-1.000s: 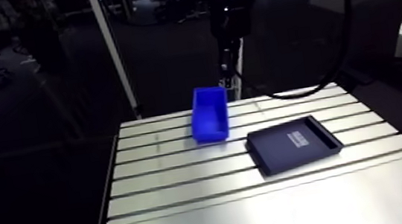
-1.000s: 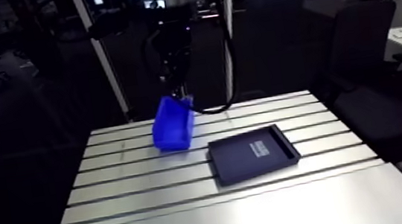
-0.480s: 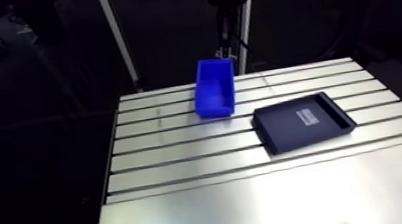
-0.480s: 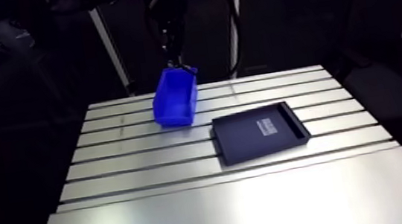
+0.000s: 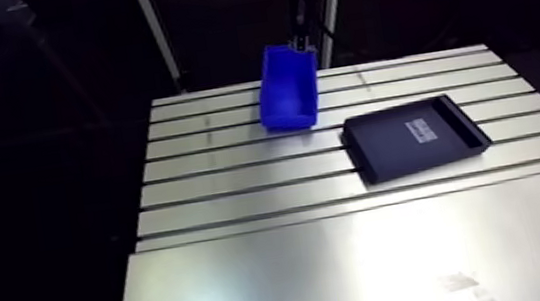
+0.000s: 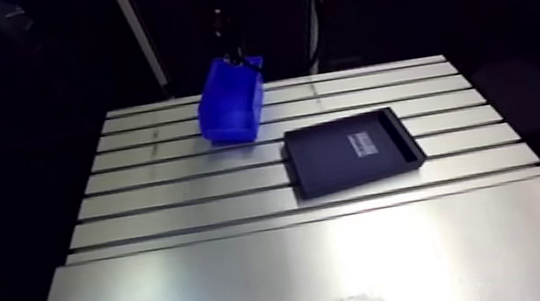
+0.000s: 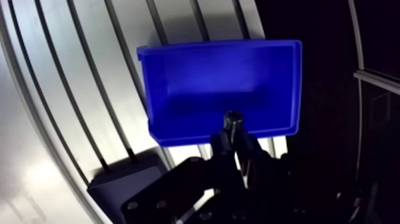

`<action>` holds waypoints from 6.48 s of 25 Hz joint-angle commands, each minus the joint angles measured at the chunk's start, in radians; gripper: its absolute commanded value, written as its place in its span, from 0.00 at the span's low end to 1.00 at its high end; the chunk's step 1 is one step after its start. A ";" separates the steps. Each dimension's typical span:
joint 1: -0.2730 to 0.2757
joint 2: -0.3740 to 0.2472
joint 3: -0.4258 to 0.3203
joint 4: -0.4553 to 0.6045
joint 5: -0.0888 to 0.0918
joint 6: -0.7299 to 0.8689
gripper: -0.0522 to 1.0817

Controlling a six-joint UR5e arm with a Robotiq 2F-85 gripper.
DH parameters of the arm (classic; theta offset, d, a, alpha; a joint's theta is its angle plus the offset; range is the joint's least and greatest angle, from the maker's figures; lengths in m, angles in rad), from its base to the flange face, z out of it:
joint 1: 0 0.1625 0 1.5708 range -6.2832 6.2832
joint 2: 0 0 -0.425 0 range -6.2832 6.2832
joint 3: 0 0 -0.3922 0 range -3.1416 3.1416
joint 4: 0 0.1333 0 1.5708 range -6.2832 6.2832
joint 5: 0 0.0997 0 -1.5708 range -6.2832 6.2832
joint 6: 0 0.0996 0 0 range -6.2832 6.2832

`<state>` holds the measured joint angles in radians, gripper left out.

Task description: Pick up the M10 bolt from the tray and put it into the blue bin.

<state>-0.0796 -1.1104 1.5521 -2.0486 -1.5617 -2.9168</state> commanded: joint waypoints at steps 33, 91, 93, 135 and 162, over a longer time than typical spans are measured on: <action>0.043 0.130 -0.059 -0.002 -0.050 0.012 0.98; 0.044 0.169 -0.027 -0.028 -0.051 0.033 0.06; 0.046 0.166 -0.027 -0.025 -0.051 0.040 0.06; 0.037 -0.302 -0.162 0.577 -0.048 0.986 0.06; -0.002 -0.372 -0.185 0.666 -0.085 1.219 0.06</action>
<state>-0.0811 -1.4769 1.3625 -1.3823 -1.6444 -1.7005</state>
